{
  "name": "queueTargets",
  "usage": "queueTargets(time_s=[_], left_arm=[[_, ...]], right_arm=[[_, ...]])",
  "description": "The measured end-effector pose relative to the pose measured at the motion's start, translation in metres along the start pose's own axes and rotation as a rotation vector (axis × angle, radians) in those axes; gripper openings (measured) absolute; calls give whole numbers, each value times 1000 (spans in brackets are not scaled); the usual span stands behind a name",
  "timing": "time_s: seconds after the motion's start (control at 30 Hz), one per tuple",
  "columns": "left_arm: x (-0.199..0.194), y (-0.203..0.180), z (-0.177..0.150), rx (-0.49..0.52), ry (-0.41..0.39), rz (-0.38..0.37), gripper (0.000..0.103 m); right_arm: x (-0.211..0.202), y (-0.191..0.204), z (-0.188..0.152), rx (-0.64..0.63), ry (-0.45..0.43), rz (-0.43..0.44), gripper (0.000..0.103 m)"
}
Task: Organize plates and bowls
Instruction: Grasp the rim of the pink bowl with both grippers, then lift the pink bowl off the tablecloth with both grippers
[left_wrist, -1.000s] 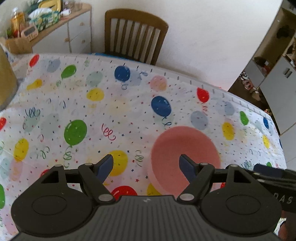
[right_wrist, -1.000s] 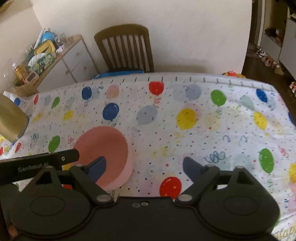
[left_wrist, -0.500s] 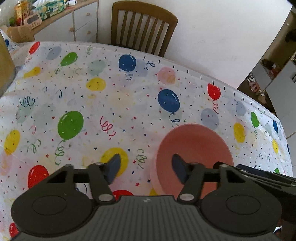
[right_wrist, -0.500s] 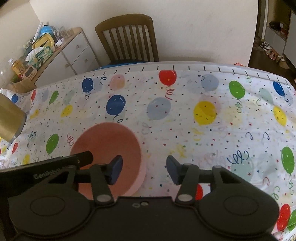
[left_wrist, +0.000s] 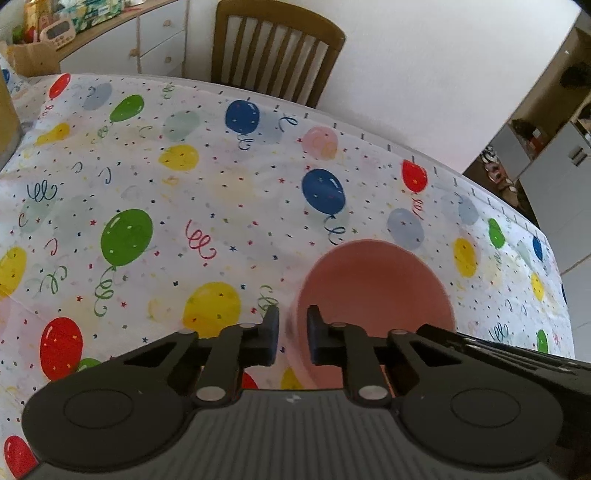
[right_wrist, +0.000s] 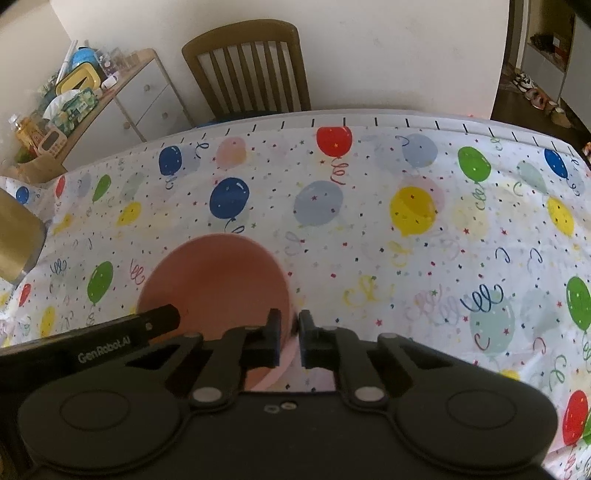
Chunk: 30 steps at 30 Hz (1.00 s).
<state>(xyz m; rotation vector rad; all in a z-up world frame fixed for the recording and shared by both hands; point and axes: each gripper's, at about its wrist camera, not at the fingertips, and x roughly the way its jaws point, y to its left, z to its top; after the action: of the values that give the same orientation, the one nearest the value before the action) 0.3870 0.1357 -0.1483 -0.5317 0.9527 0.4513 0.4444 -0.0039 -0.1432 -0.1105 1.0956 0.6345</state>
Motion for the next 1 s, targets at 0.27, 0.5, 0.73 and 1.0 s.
queueTargets(time_s=[0.27, 0.5, 0.73, 1.0], left_arm=[[-12, -6, -14, 39, 12, -4, 13], [-36, -10, -30, 60, 20, -30, 13], [-68, -15, -53, 96, 31, -60, 13], [-110, -18, -81, 144, 29, -86, 13]], right_arm=[[-10, 2, -14, -1, 22, -33, 7], [-35, -1, -28, 16, 13, -39, 7], [-67, 5, -50, 30, 8, -79, 6], [-113, 14, -82, 34, -25, -100, 6]])
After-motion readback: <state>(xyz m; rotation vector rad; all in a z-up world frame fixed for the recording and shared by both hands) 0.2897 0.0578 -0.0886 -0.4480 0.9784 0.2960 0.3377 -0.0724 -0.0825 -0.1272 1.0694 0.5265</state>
